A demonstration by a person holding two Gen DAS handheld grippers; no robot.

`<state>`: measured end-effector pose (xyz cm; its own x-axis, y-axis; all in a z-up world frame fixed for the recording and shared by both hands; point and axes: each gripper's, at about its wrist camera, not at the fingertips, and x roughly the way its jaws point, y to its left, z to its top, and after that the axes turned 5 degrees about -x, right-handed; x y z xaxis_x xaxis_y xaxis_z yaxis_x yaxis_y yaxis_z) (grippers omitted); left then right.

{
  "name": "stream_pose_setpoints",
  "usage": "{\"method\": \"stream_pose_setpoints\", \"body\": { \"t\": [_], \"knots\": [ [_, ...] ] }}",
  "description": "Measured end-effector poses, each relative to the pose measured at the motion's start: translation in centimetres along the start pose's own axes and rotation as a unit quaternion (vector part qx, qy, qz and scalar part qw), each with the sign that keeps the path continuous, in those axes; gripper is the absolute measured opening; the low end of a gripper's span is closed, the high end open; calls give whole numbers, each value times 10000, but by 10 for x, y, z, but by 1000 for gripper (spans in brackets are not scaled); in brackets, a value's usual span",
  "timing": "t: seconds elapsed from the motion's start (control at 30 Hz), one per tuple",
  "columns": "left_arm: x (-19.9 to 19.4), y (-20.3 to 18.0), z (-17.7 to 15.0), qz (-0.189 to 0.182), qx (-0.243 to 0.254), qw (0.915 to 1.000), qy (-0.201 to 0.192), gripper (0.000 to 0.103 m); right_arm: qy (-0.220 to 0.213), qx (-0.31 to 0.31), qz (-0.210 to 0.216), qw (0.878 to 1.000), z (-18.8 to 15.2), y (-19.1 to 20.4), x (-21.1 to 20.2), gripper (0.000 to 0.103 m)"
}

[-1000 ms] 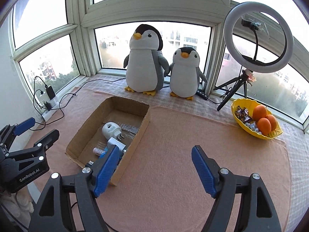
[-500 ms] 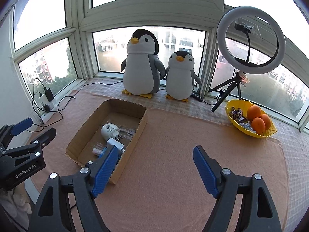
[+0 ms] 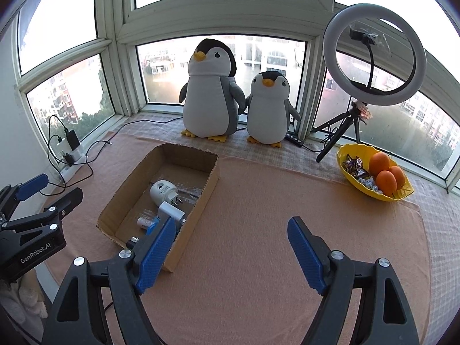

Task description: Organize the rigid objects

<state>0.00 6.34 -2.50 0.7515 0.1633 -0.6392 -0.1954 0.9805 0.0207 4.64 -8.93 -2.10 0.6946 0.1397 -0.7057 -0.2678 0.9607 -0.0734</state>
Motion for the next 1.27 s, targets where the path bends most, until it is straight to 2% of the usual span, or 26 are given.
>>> {"method": "stream_pose_setpoints", "body": {
  "t": [1.27],
  "knots": [
    [1, 0, 0, -44, -45, 10000, -7, 82, 163, 40, 52, 9998, -5, 1, 7, 77]
  ]
}}
